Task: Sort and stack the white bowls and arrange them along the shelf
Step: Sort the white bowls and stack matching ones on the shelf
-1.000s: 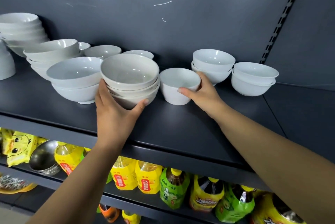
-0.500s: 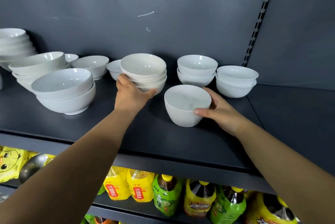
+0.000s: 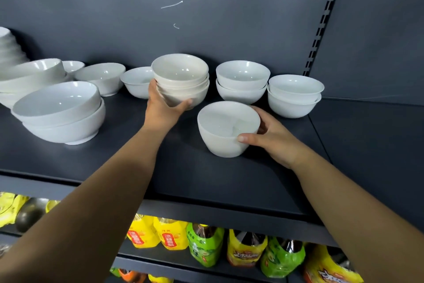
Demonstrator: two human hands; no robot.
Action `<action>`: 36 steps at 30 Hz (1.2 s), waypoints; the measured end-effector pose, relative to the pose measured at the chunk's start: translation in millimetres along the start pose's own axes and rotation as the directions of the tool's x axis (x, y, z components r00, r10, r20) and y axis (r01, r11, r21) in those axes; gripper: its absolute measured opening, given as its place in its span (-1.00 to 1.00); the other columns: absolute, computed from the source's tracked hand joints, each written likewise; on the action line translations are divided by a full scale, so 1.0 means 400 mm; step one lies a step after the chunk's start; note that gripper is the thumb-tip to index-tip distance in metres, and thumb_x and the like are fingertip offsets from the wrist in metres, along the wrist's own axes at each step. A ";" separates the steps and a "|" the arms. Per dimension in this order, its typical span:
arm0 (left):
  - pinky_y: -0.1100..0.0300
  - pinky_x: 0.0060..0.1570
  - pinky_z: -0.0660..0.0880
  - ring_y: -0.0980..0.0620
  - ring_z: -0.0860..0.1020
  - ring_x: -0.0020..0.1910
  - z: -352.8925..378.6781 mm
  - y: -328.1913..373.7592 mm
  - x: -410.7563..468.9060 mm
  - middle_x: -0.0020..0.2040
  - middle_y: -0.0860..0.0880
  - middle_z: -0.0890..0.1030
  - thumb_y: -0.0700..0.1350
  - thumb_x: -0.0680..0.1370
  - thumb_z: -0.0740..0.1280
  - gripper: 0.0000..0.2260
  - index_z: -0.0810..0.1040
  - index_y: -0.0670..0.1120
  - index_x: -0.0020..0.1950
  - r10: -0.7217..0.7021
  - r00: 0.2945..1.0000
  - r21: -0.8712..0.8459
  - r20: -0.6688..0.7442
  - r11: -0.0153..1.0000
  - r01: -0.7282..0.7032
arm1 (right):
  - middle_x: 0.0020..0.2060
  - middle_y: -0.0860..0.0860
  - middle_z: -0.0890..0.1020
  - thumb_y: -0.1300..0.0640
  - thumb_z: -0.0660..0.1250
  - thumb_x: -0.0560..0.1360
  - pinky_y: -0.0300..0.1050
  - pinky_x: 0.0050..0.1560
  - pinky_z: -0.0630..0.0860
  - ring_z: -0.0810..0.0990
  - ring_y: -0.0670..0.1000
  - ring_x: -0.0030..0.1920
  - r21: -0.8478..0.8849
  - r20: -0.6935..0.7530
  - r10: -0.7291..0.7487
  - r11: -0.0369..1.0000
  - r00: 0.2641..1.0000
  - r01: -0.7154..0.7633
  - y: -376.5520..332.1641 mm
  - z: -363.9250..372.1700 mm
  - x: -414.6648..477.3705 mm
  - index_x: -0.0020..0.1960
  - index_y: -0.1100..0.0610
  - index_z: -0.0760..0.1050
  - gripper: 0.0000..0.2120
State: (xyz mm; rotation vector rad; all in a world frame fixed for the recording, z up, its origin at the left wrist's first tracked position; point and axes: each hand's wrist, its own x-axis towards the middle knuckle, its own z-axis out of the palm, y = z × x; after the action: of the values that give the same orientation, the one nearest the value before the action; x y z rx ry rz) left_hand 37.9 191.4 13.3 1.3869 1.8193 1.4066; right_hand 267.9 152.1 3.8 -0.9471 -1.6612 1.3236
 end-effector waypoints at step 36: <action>0.50 -0.28 0.44 0.27 0.45 -0.12 -1.004 -0.213 -0.546 -0.04 0.14 0.40 0.25 0.34 0.38 -0.39 0.15 0.03 0.19 -0.049 0.805 -0.266 -0.592 0.954 -0.138 | -0.20 -0.07 0.61 -0.18 0.41 0.23 -0.21 -0.21 0.53 0.60 -0.16 -0.25 0.486 0.340 -0.157 0.874 0.927 -0.030 -0.284 1.246 -0.084 -0.10 0.02 0.46 -0.62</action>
State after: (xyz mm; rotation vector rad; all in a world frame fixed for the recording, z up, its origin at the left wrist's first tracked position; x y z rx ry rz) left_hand -239.4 -180.6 41.2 0.8872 1.8091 2.2258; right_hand -181.0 -91.9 41.7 -0.3500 -1.4909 1.8429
